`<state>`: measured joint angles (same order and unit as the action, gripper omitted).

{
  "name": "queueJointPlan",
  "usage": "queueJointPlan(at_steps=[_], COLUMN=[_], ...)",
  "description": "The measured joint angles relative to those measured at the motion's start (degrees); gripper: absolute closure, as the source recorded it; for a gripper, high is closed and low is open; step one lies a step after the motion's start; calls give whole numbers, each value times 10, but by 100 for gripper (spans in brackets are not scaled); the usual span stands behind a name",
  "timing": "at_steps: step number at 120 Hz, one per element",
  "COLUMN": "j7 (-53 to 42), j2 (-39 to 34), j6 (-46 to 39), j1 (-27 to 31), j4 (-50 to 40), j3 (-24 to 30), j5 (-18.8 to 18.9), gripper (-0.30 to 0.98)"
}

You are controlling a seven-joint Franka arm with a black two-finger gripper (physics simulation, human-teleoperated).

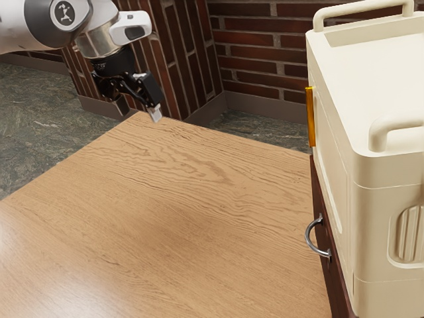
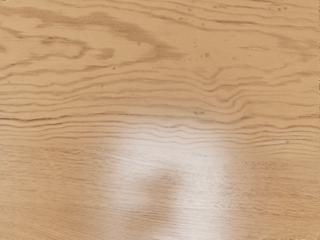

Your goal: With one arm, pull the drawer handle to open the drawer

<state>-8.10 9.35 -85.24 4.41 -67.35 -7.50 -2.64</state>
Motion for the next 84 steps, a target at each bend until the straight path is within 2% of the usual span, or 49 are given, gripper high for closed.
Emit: queueJointPlan(at_steps=[40,84], j7=[-12,-18], j2=[-2,-70], j6=[1,25], j1=[0,-6], j4=[1,56], j3=[-1,8], j5=[-5,-7], gripper=[0,0])
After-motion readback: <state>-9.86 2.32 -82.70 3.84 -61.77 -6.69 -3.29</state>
